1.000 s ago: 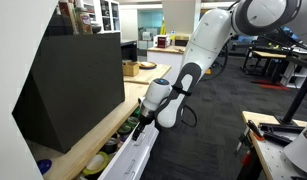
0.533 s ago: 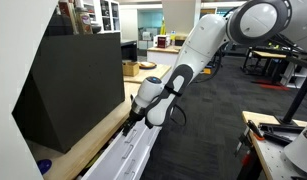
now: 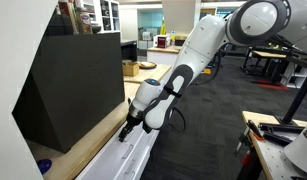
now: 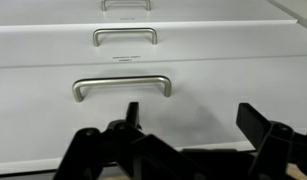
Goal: Close the top drawer
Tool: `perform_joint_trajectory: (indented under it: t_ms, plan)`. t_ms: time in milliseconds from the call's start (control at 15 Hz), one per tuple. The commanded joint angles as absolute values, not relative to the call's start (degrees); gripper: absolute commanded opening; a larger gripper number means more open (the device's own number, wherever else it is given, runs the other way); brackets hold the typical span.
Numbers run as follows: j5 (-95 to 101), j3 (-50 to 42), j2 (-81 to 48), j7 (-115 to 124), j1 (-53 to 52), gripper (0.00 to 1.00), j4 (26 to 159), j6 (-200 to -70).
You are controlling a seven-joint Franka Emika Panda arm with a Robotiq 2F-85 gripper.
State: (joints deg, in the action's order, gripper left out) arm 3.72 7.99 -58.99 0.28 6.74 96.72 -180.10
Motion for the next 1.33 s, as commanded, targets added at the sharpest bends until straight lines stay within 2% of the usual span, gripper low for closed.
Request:
perform_joint_trajectory:
  t_ms: [0,600,1067,1267]
  plan:
    - [2.3,12.5,-53.8,-1.7,10.6,1.00,105.7,-179.2]
    - [-5.8,5.5,-38.6,6.9,3.2,1.00,121.1,-165.7]
    - [-3.3,-1.2,-30.6,11.5,-4.2,1.00,123.2,-152.8]
    - [-4.1,-0.4,-33.0,9.9,-3.5,1.00,120.8,-153.5]
